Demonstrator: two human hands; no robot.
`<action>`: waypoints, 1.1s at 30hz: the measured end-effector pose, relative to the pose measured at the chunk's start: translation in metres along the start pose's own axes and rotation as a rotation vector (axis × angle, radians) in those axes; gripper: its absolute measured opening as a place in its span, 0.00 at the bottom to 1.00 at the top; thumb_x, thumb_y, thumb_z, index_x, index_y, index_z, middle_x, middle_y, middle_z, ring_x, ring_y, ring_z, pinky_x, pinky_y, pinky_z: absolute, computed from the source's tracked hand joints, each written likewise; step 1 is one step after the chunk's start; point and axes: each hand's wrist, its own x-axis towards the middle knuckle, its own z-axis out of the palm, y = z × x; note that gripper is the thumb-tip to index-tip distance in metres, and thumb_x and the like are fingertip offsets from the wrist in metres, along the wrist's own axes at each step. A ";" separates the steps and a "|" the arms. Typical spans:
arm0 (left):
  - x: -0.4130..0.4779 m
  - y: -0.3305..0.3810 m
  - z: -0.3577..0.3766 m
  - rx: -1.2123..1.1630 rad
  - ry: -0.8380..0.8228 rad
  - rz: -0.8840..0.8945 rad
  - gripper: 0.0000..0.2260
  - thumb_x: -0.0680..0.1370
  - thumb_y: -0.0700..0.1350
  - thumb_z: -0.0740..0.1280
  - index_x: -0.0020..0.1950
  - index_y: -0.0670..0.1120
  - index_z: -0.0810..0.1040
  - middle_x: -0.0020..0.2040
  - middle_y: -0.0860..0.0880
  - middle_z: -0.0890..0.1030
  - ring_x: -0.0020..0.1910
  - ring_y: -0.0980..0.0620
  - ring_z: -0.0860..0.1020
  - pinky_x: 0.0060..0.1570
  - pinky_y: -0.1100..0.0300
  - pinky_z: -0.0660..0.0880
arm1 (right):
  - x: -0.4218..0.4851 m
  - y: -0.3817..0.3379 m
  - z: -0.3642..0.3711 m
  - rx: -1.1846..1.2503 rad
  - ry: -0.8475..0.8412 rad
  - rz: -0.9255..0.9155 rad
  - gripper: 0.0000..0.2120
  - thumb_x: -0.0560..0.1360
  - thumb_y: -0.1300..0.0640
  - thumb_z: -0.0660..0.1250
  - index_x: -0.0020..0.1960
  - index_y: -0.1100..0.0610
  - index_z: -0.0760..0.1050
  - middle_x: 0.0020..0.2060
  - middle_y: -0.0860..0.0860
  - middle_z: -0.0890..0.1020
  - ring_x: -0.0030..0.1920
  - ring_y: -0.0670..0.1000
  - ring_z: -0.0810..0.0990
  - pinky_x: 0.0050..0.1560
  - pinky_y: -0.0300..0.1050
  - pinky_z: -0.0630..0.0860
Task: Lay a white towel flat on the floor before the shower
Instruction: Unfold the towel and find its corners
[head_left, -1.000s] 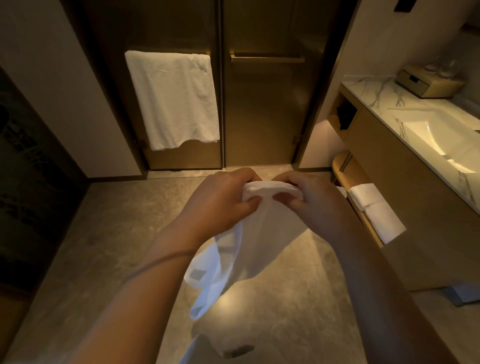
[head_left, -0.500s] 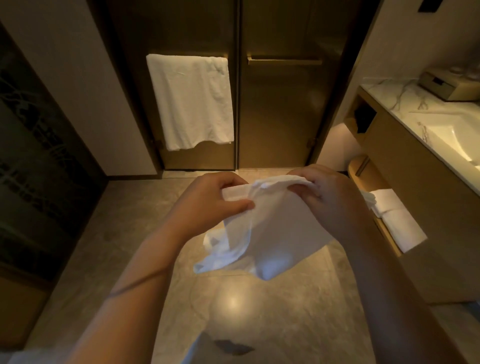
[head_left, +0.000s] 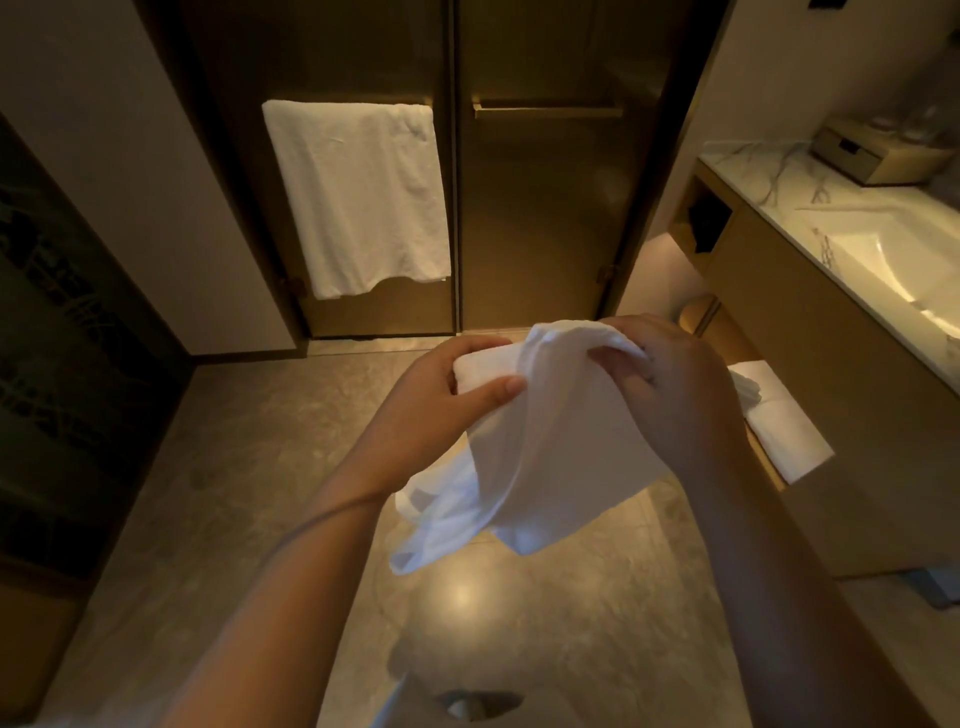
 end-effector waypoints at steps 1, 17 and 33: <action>0.000 -0.002 0.000 0.014 -0.025 -0.005 0.11 0.70 0.58 0.71 0.50 0.58 0.80 0.45 0.59 0.83 0.43 0.60 0.81 0.40 0.60 0.80 | 0.001 -0.001 0.001 -0.005 -0.010 0.002 0.13 0.77 0.52 0.62 0.56 0.56 0.79 0.50 0.53 0.83 0.48 0.51 0.79 0.50 0.45 0.73; 0.005 0.001 0.012 -0.078 0.060 0.163 0.04 0.75 0.45 0.69 0.48 0.52 0.82 0.39 0.57 0.83 0.39 0.59 0.81 0.36 0.67 0.75 | 0.001 -0.023 0.038 -0.175 0.355 0.083 0.11 0.73 0.56 0.70 0.55 0.55 0.80 0.48 0.54 0.75 0.48 0.51 0.72 0.46 0.37 0.70; 0.013 0.002 0.018 -0.015 0.056 0.118 0.04 0.75 0.47 0.69 0.47 0.53 0.82 0.41 0.55 0.83 0.41 0.55 0.81 0.42 0.51 0.80 | 0.015 -0.022 0.036 0.535 0.028 0.318 0.11 0.68 0.36 0.66 0.42 0.42 0.77 0.38 0.39 0.81 0.41 0.36 0.79 0.35 0.26 0.73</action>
